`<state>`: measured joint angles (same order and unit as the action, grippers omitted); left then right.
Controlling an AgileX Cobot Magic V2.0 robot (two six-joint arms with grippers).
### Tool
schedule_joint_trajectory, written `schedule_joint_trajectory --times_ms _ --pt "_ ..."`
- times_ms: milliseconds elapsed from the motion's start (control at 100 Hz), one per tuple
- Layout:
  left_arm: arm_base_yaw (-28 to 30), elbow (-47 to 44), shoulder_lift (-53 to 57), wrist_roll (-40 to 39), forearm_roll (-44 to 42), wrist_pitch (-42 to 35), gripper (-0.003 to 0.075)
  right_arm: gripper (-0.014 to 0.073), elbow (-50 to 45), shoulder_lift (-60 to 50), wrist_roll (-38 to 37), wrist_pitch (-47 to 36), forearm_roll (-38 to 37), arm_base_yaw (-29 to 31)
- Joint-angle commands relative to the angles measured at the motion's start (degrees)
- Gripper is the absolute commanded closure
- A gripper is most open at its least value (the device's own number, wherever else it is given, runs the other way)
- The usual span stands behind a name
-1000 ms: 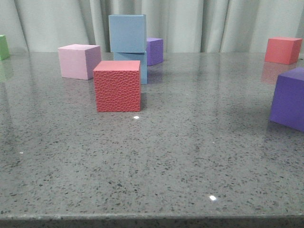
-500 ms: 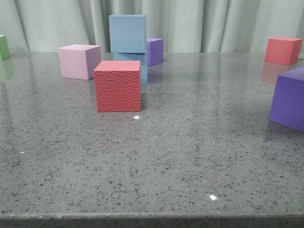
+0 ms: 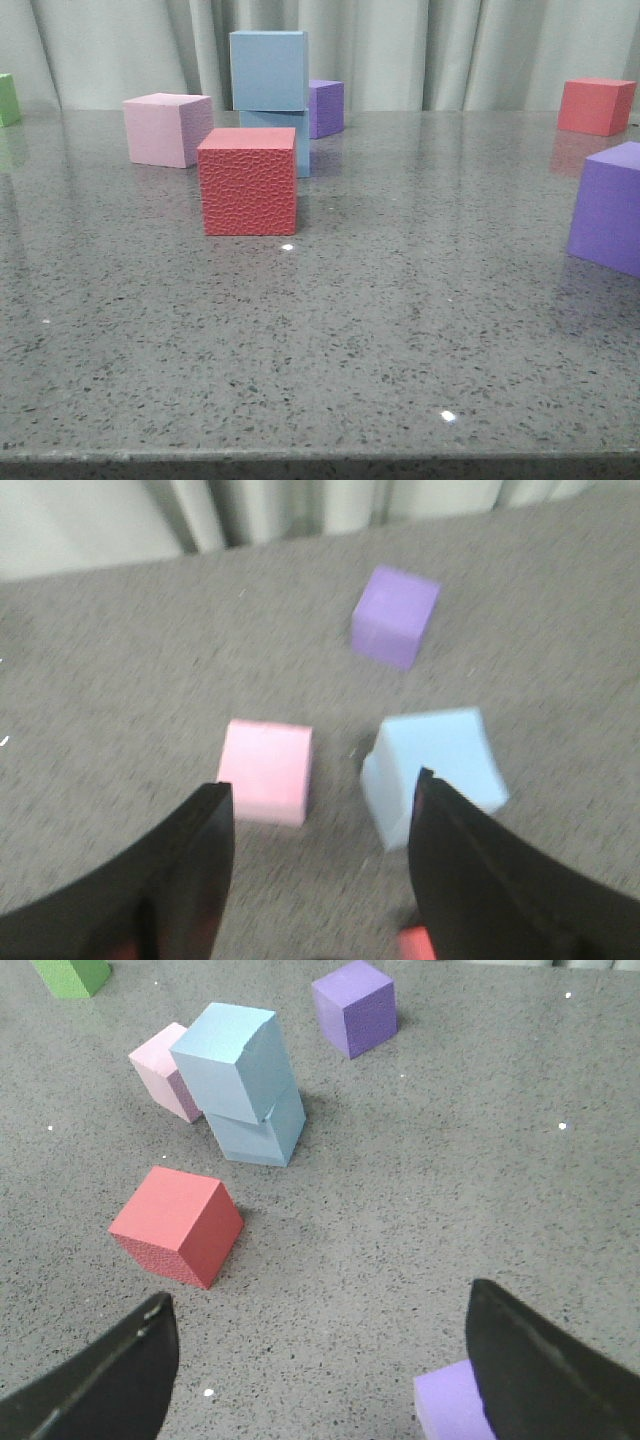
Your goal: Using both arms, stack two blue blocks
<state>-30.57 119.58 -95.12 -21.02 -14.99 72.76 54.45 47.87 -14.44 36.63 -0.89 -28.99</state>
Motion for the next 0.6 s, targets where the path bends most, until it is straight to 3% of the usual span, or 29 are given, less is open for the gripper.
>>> schedule_joint_trajectory --times_ms 0,220,590 --pt "-0.4 -4.6 7.1 -0.4 -1.7 -3.9 0.0367 0.0006 0.3 -2.3 0.7 -5.1 -1.6 0.1" --pt "-0.4 -24.2 20.3 -2.5 -1.8 -14.7 0.0421 0.0006 -2.7 -6.6 0.7 -5.8 -2.1 0.1" --pt "-0.4 -53.0 42.1 -4.8 -2.5 -26.2 0.0552 0.0017 -7.3 -12.8 0.7 -6.3 -4.5 0.1"
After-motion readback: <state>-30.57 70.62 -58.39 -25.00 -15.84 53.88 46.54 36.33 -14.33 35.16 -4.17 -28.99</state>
